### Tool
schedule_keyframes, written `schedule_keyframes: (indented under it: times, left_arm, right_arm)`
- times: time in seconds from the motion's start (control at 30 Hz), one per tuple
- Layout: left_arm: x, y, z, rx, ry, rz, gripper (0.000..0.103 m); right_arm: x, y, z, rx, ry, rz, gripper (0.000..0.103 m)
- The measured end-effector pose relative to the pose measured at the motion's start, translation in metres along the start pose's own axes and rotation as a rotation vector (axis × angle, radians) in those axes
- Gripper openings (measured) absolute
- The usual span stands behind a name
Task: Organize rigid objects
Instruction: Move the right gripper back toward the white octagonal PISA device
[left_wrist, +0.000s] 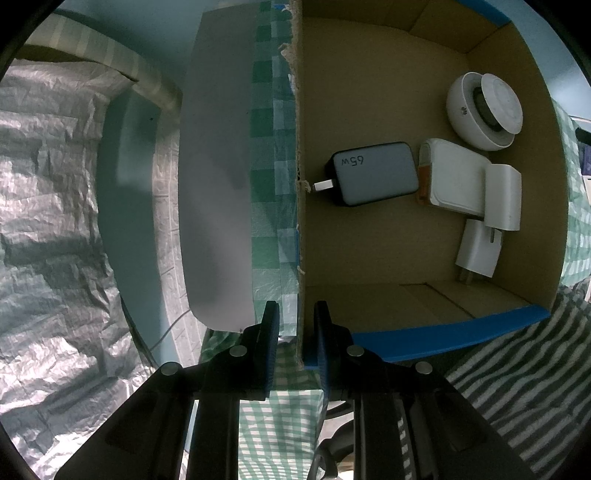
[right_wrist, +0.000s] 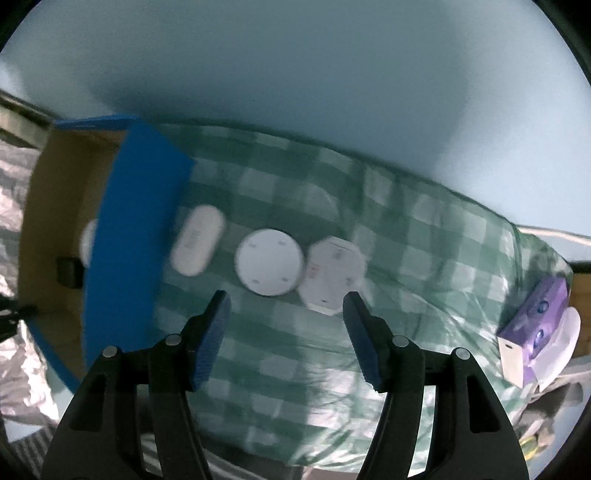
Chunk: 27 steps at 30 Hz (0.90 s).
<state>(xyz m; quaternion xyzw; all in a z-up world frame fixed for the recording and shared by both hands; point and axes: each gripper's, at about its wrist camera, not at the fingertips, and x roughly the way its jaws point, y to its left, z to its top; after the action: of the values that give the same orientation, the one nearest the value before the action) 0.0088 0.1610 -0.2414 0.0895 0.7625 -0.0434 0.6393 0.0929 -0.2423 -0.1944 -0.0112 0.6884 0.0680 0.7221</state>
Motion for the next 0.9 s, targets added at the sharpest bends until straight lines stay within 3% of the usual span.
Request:
schedule_keyframes:
  times: [0.37, 0.9]
  left_arm:
    - [0.0, 0.002, 0.001, -0.007, 0.006, 0.0, 0.019]
    - [0.001, 0.004, 0.0, -0.018, 0.009, -0.006, 0.019]
  right_arm:
    - [0.043, -0.027, -0.01, -0.012, 0.094, -0.043, 0.064]
    - [0.08, -0.023, 0.009, -0.058, 0.128, -0.085, 0.066]
